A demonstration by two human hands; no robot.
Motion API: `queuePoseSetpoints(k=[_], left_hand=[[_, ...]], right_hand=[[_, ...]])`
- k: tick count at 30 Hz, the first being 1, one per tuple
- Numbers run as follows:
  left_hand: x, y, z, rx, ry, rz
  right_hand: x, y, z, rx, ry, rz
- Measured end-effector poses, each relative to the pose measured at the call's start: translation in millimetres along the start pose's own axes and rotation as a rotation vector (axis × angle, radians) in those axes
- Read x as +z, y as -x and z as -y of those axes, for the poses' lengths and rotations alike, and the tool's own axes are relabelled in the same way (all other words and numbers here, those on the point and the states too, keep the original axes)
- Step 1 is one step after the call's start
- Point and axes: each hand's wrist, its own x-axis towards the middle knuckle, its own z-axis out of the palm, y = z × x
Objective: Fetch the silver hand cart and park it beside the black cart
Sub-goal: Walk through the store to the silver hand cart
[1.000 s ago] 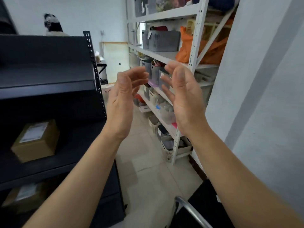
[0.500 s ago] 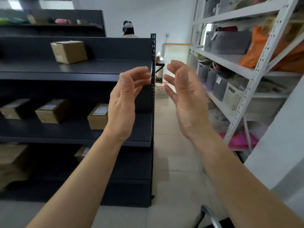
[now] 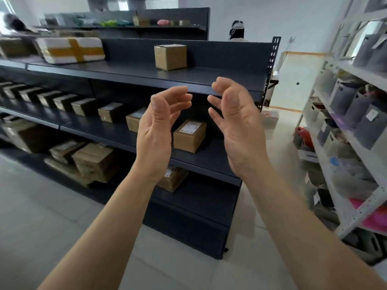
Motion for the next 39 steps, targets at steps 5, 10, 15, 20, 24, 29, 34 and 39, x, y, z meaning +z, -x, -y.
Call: queuePoseSetpoints(k=[5,10,15,20,24,29,34,39], left_hand=[[-31,-1,-2,0.005,-0.064,-0.059],[-70,-5,-8,0.019,-0.110,-0.138],[-106,-14,-12,0.046,-0.138,-0.198],[-141,-19,-11,0.052,-0.177,-0.243],[-170,-21,-12,0.058,-0.204,-0.272],[-207,-24,-16,0.068,-0.238,-0.325],[-244,-22,-23,0.071,-0.295,-0.375],[-286,-18,-33,0.093,-0.353,-0.419]], right_hand=[[28,-11,-10,0.009,-0.058,0.084],[68,-24,-20,0.006,-0.083,0.165],[103,-38,-31,0.018,-0.097,0.224],[138,-50,-44,0.016,-0.110,0.287],[168,-57,-54,0.023,-0.126,0.341],[205,-66,-65,0.025,-0.136,0.396],[249,-71,-72,0.039,-0.207,0.451],[296,-70,-74,0.064,-0.286,0.519]])
